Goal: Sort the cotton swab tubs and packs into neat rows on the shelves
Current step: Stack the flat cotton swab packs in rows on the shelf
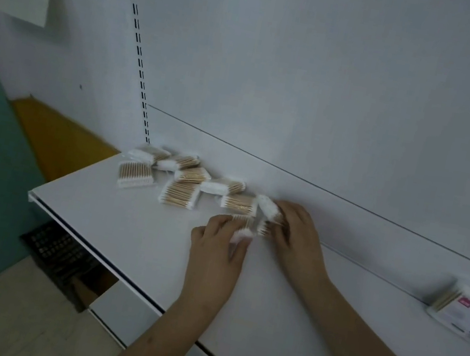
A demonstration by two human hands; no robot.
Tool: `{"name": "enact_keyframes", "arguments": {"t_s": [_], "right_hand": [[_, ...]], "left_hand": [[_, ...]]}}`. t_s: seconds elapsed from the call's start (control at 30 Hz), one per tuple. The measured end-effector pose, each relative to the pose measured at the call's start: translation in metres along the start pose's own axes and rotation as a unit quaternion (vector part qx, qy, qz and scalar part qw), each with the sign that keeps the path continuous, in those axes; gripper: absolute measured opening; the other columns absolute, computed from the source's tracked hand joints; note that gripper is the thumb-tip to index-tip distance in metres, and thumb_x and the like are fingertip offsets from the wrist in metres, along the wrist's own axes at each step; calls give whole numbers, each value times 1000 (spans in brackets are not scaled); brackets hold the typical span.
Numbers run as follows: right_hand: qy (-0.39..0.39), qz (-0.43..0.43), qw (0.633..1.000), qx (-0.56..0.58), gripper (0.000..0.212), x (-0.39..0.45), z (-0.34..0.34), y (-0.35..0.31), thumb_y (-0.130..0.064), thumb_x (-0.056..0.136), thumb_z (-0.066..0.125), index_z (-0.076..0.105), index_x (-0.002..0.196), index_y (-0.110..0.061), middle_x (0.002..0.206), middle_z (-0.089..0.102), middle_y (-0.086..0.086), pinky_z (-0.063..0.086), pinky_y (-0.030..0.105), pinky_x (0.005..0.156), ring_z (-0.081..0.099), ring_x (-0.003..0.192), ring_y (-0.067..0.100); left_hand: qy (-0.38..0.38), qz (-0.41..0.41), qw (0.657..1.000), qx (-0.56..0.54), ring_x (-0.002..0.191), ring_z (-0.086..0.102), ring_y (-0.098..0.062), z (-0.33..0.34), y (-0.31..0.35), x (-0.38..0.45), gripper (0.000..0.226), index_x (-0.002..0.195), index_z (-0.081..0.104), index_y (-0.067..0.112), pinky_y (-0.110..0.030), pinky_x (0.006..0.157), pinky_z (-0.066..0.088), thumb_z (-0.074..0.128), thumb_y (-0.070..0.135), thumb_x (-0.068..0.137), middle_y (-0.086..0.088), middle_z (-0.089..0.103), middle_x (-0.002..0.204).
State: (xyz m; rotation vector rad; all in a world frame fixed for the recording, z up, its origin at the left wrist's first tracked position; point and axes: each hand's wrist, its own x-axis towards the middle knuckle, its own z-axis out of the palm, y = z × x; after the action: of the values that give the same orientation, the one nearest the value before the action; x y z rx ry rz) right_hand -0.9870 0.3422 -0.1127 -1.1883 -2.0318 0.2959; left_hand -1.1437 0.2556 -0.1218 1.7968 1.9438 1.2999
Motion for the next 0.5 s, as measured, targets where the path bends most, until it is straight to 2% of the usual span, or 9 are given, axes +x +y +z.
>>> {"name": "enact_keyframes", "arguments": {"t_s": [0.07, 0.13, 0.2, 0.3, 0.4, 0.5], "right_hand": [[41, -1, 999, -14, 42, 1, -3, -1, -22, 89, 48, 61, 128, -11, 123, 57, 6, 30, 17, 101, 50, 114, 22], [75, -6, 997, -27, 41, 1, -6, -1, -15, 86, 53, 63, 126, -12, 119, 57, 5, 29, 15, 97, 49, 109, 20], [91, 7, 996, 12, 34, 3, -11, -3, -12, 88, 56, 66, 121, -12, 112, 60, 1, 33, 15, 91, 53, 104, 18], [99, 145, 977, 121, 21, 0, -23, -10, -11, 92, 63, 64, 112, -18, 100, 62, -3, 36, 3, 74, 60, 95, 18], [99, 212, 954, 186, 32, -6, -38, -11, -7, 91, 64, 53, 113, -27, 102, 66, 4, 42, 3, 68, 63, 84, 14], [70, 204, 934, 286, 57, -22, -57, -11, 1, 91, 62, 45, 129, -38, 114, 63, 7, 55, 19, 77, 69, 90, 11]], "left_hand": [[28, -6, 999, -44, 107, 45, -8, -6, 4, -1, 29, 126, 60, 33, -10, 92, 30, 47, 42, 102, 16, 55, 123], [58, -31, 990, -121, 102, 53, -8, -12, 8, -3, 32, 118, 61, 28, -20, 91, 41, 40, 46, 102, 12, 59, 110], [74, -66, 974, -204, 94, 59, -10, -18, 9, -5, 31, 108, 60, 25, -30, 84, 49, 38, 45, 104, 8, 61, 100], [54, -121, 946, -297, 84, 63, -9, -22, 11, -4, 20, 103, 60, 29, -26, 72, 51, 43, 39, 103, 6, 67, 94], [30, -143, 945, -292, 82, 65, -7, -22, 10, 0, 7, 102, 55, 32, -20, 69, 49, 51, 26, 103, 8, 67, 97], [16, -152, 946, -286, 85, 65, -3, -22, 11, 0, 21, 113, 52, 26, -12, 69, 49, 56, 11, 99, 9, 65, 105]]}}
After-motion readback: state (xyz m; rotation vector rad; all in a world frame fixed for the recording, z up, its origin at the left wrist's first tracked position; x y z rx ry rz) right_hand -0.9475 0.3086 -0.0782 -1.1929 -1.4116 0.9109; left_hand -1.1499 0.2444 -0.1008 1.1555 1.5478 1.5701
